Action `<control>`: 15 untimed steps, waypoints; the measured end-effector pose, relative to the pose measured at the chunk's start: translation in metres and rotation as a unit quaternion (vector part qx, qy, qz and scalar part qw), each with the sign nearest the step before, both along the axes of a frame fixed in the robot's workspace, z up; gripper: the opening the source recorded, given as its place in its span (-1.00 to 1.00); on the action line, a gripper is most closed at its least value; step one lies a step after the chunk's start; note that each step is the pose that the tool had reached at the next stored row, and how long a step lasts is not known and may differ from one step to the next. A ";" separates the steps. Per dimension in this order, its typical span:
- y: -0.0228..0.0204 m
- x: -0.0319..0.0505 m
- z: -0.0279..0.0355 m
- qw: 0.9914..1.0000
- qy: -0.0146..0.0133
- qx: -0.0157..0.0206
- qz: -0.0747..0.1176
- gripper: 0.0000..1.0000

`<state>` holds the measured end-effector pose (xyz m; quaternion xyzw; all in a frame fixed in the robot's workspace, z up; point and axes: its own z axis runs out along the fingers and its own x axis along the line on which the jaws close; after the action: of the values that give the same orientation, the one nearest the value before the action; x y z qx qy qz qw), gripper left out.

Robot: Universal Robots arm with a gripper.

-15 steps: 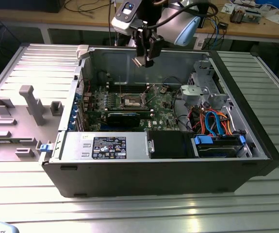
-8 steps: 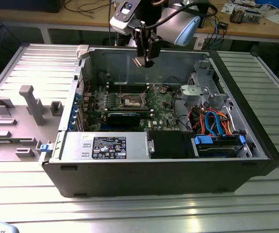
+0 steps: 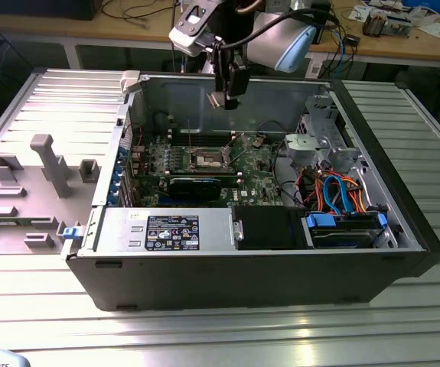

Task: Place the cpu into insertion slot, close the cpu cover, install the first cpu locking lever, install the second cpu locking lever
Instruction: 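Place the cpu into insertion slot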

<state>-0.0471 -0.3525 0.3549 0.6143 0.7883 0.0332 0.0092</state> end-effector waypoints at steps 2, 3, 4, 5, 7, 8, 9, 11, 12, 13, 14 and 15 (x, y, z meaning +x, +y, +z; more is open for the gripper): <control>0.0000 0.0001 -0.0031 1.000 0.000 0.000 -0.012 0.08; 0.0000 0.0000 -0.0043 1.000 0.000 0.000 -0.018 0.08; 0.0000 0.0000 -0.0059 1.000 0.000 0.000 -0.026 0.08; 0.0000 0.0000 -0.0076 0.999 0.000 0.000 -0.036 0.08; 0.0000 0.0000 -0.0107 0.999 0.000 0.000 -0.053 0.08; 0.0000 0.0000 -0.0125 0.998 0.000 0.000 -0.064 0.08; 0.0000 0.0000 -0.0139 0.997 0.000 0.000 -0.073 0.08; 0.0000 0.0001 -0.0147 0.997 0.000 0.000 -0.080 0.08; 0.0000 0.0000 -0.0147 0.997 0.000 0.000 -0.080 0.08; 0.0000 0.0000 -0.0148 0.997 0.000 0.000 -0.080 0.08; 0.0000 0.0000 -0.0148 0.997 0.000 0.000 -0.081 0.08; 0.0000 0.0000 -0.0148 0.997 0.000 0.000 -0.081 0.08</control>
<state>-0.0471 -0.3525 0.3401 0.6763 0.7358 0.0322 0.0118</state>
